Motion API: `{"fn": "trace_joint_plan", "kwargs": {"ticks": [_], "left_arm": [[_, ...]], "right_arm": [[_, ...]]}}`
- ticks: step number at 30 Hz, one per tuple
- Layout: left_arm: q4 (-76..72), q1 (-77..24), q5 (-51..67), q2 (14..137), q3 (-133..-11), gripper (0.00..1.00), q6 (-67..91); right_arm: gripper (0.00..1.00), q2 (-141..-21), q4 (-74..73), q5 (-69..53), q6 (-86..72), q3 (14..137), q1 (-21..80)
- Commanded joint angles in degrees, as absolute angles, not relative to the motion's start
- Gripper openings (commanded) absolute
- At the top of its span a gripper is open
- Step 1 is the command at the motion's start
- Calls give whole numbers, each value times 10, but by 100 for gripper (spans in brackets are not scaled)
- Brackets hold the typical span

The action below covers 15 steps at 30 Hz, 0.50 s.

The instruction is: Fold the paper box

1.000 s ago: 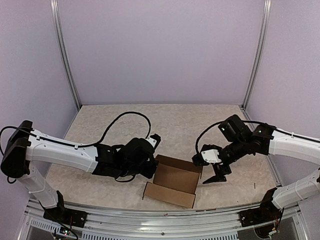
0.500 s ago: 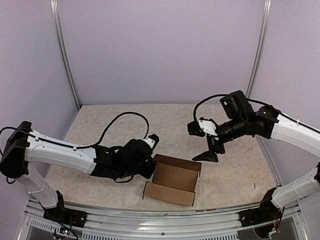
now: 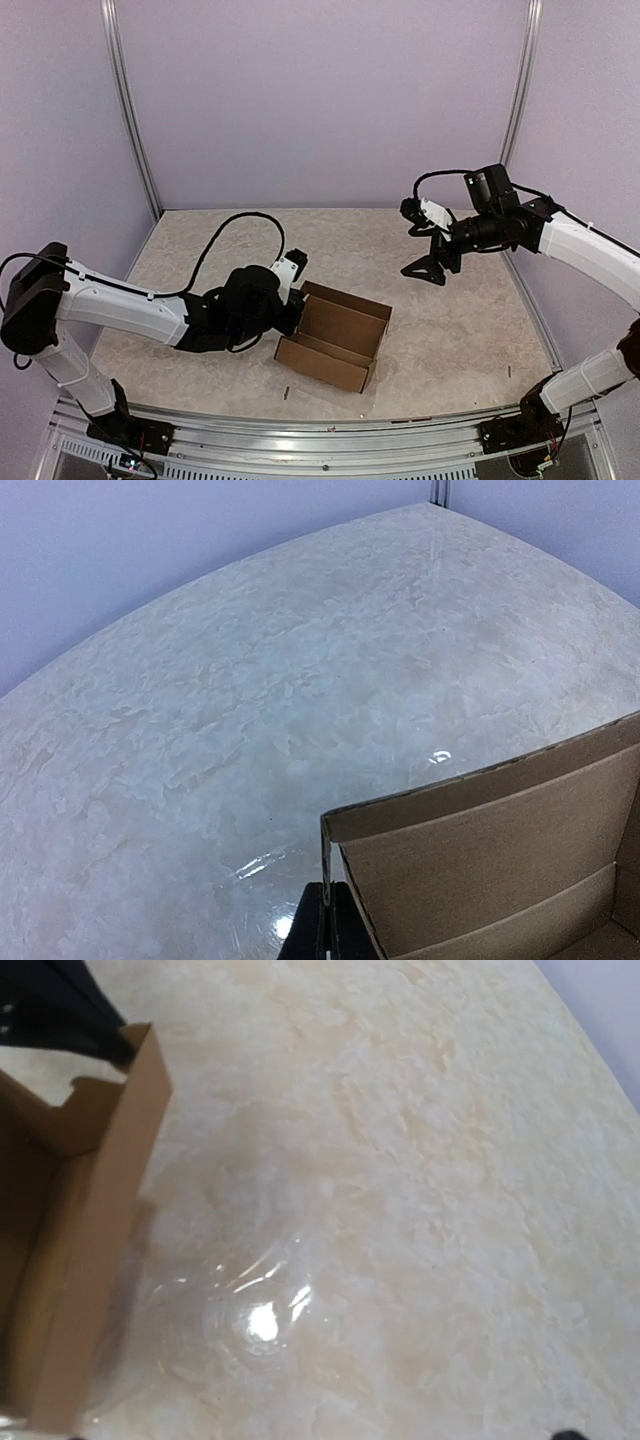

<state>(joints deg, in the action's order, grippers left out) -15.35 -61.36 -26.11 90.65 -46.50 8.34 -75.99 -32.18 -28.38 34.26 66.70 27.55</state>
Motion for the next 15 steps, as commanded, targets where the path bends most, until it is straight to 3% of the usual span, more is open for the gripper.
{"fn": "trace_joint_plan", "kwargs": {"ticks": [1,10,15], "left_arm": [[-271,-597,-229,908,-429,0,16],[-326,-659,-271,839,-329,0,11],[-334,-686,-305,817,-309,0,16]], "right_arm": [[100,-773,-300,-313,310,677,270],[99,-844,-265,-236,262,710,289],[100,-860,-326,-345,289,745,320]]}}
